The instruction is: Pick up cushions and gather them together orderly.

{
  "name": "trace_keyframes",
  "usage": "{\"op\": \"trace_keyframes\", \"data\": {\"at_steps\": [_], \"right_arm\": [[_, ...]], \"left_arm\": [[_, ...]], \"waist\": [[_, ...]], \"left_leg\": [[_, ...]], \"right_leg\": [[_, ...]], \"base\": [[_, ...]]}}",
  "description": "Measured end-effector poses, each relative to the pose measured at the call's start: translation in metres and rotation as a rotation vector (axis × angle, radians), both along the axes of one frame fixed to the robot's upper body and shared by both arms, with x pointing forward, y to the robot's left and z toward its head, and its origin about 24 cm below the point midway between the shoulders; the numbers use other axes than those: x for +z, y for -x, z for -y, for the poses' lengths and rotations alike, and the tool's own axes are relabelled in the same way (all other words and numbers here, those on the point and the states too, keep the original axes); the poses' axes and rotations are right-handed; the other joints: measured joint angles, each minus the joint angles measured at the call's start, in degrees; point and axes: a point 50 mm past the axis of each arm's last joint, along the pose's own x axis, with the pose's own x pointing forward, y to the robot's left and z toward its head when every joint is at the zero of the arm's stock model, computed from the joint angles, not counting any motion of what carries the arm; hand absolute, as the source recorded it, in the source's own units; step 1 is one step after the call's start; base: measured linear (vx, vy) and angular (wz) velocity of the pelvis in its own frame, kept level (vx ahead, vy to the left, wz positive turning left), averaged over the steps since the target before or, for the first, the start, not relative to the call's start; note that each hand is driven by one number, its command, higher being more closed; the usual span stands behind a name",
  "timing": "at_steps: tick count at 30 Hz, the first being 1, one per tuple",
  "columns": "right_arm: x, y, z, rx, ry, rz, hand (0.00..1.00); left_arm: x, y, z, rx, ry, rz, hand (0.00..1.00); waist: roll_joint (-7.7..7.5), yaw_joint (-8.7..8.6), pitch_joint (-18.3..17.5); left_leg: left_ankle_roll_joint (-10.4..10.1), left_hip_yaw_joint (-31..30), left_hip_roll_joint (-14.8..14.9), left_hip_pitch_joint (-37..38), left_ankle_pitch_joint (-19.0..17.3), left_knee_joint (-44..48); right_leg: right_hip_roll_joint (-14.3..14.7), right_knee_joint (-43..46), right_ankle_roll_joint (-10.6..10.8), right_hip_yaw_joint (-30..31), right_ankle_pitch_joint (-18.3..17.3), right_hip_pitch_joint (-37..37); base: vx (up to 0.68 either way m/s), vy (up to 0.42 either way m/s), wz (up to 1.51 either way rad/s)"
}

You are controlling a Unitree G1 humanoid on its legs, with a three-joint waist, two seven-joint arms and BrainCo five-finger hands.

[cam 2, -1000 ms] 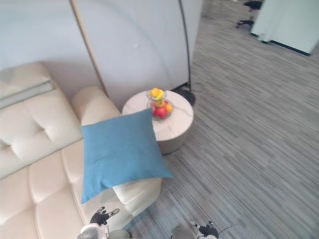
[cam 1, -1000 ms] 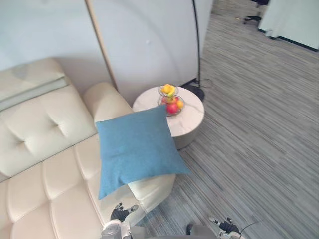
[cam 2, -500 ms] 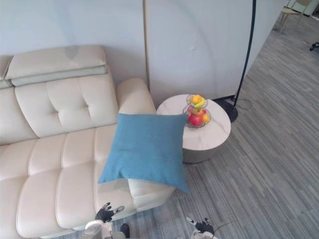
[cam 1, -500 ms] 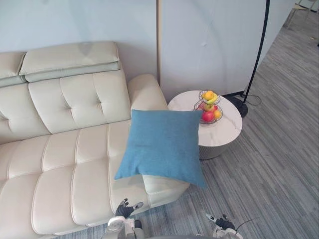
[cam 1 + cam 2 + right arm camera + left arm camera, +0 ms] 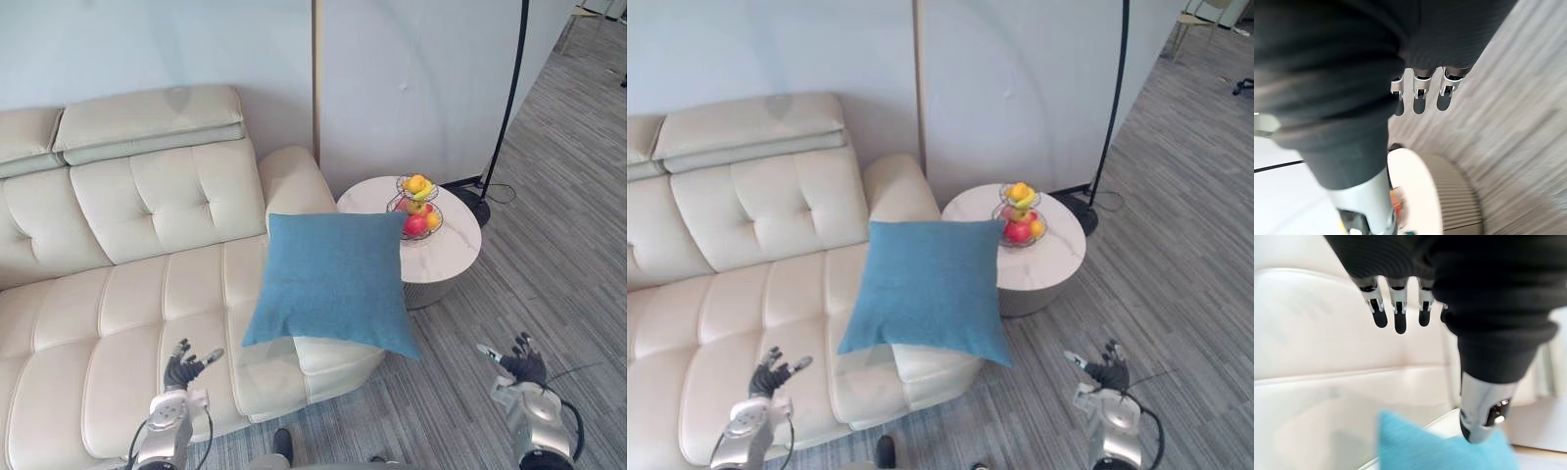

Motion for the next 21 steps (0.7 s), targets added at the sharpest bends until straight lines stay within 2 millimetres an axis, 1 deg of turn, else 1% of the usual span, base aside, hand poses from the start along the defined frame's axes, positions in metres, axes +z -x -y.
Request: {"op": "trace_keyframes", "data": {"at_steps": [2, 4, 5, 6, 8, 9, 10, 11, 12, 13, 15, 16, 18, 19, 21], "right_arm": [[0.008, -0.017, -0.01, 0.042, -0.007, 0.041, 0.0], [0.015, -0.031, -0.021, 0.083, -0.013, 0.077, 0.0], [0.022, -0.043, -0.032, 0.134, -0.016, 0.112, 0.0], [0.024, -0.047, -0.035, 0.147, -0.018, 0.119, 0.0], [0.033, -0.064, -0.052, 0.229, -0.015, 0.149, 0.0], [0.035, -0.067, -0.055, 0.241, -0.015, 0.155, 0.0], [0.039, -0.074, -0.063, 0.262, -0.021, 0.174, 0.0], [0.042, -0.078, -0.067, 0.272, -0.024, 0.185, 0.0], [0.046, -0.084, -0.075, 0.287, -0.036, 0.207, 0.0], [0.053, -0.095, -0.087, 0.327, -0.037, 0.224, 0.0], [0.055, -0.101, -0.096, 0.35, -0.043, 0.231, 0.0], [0.058, -0.107, -0.105, 0.368, -0.048, 0.232, 0.0], [0.06, -0.112, -0.115, 0.385, -0.062, 0.239, 0.0], [0.064, -0.118, -0.12, 0.395, -0.059, 0.242, 0.0], [0.07, -0.123, -0.122, 0.392, -0.056, 0.26, 0.0]], "left_arm": [[0.008, -0.01, 0.003, 0.002, 0.0, 0.046, 0.0], [0.013, -0.017, 0.004, 0.005, 0.001, 0.073, 0.0], [0.019, -0.026, 0.008, 0.005, 0.01, 0.104, 0.0], [0.02, -0.028, 0.009, 0.002, 0.012, 0.11, 0.0], [0.026, -0.043, 0.023, -0.053, 0.018, 0.136, 0.0], [0.027, -0.045, 0.027, -0.065, 0.017, 0.139, 0.0], [0.03, -0.052, 0.036, -0.09, 0.02, 0.152, 0.0], [0.031, -0.056, 0.04, -0.1, 0.025, 0.162, 0.0], [0.035, -0.064, 0.048, -0.121, 0.036, 0.181, 0.0], [0.042, -0.077, 0.064, -0.171, 0.048, 0.203, 0.0], [0.048, -0.087, 0.077, -0.213, 0.05, 0.221, 0.0], [0.054, -0.096, 0.088, -0.242, 0.055, 0.24, 0.0], [0.059, -0.106, 0.099, -0.264, 0.051, 0.25, 0.0], [0.065, -0.113, 0.104, -0.28, 0.041, 0.264, 0.0], [0.072, -0.119, 0.108, -0.288, 0.027, 0.282, 0.0]], "waist": [[-0.07, 0.06, 0.08], [-0.11, 0.14, 0.1], [-0.21, 0.29, 0.24], [-0.24, 0.3, 0.27], [-0.39, 0.31, 0.48], [-0.35, 0.32, 0.59], [-0.25, 0.34, 1.05], [-0.16, 0.36, 1.67], [-0.03, 0.45, 2.83], [0.2, 0.71, 4.57], [0.13, 0.73, 5.95], [0.2, 0.75, 7.69], [0.22, 0.76, 8.33], [0.26, 0.76, 9.46], [0.33, 0.7, 11.04]], "left_leg": [[0.59, 0.46, -0.25, -0.75, 0.52, 0.34], [0.62, 1.11, -0.32, -1.17, 0.54, 0.37], [0.63, 1.25, -0.42, -1.43, 0.54, 0.38], [0.63, 1.26, -0.42, -1.43, 0.54, 0.38], [0.62, 1.27, -0.17, -1.67, 0.54, 0.37], [0.62, 1.26, -0.16, -1.81, 0.54, 0.37], [0.6, 1.28, 0.05, -2.47, 0.56, 0.37], [0.55, 1.27, 0.21, -2.76, 0.61, 0.38], [0.28, 1.26, 0.52, -3.58, 0.85, 0.38], [0.35, 1.23, 1.07, -5.82, 1.71, 0.4], [0.45, 1.2, 1.27, -7.5, 2.43, 0.41], [0.49, 1.14, 1.47, -8.35, 2.46, 0.42], [0.62, 1.08, 1.46, -10.71, 2.76, 0.62], [0.64, 1.05, 1.33, -12.34, 2.77, 1.63], [0.64, 0.97, 1.23, -13.8, 2.77, 2.8]], "right_leg": [[-0.08, -0.26, -0.31, 0.67, 1.34, -0.32], [-0.11, -0.35, -0.34, 0.98, 1.52, -0.83], [-0.08, -0.26, -0.32, 1.02, 1.54, -1.12], [-0.05, -0.24, -0.32, 1.02, 1.54, -1.12], [0.21, -0.23, -0.41, 1.01, 1.6, -1.3], [0.28, -0.22, -0.45, 0.99, 1.64, -1.4], [0.52, -0.14, -0.68, 0.97, 1.8, -2.08], [0.67, -0.12, -0.92, 0.95, 1.97, -2.39], [0.95, -0.09, -1.26, 0.91, 2.38, -3.31], [1.2, -0.07, -1.49, 0.89, 3.48, -5.52], [1.41, -0.05, -1.9, 0.87, 4.01, -7.16], [1.41, 0.0, -1.9, 0.93, 4.01, -7.92], [1.31, 0.25, -1.9, 1.0, 4.01, -10.21], [1.03, 0.6, -1.9, 1.08, 4.01, -11.54], [0.78, 1.1, -1.91, 1.2, 4.0, -12.66]], "base": [[0.19, 0.024, -0.08], [0.19, 0.003, -0.1], [0.14, -0.002, -0.04], [0.12, -0.007, 0.0], [0.1, -0.017, 0.03], [0.08, -0.02, 0.03], [0.03, -0.011, 0.0], [0.0, 0.0, 0.0], [-0.03, -0.014, -0.04], [-0.06, -0.008, -0.02], [-0.07, 0.003, 0.02], [-0.07, 0.006, 0.04], [-0.1, 0.016, 0.02], [-0.09, 0.022, 0.0], [-0.11, 0.025, 0.0]]}}
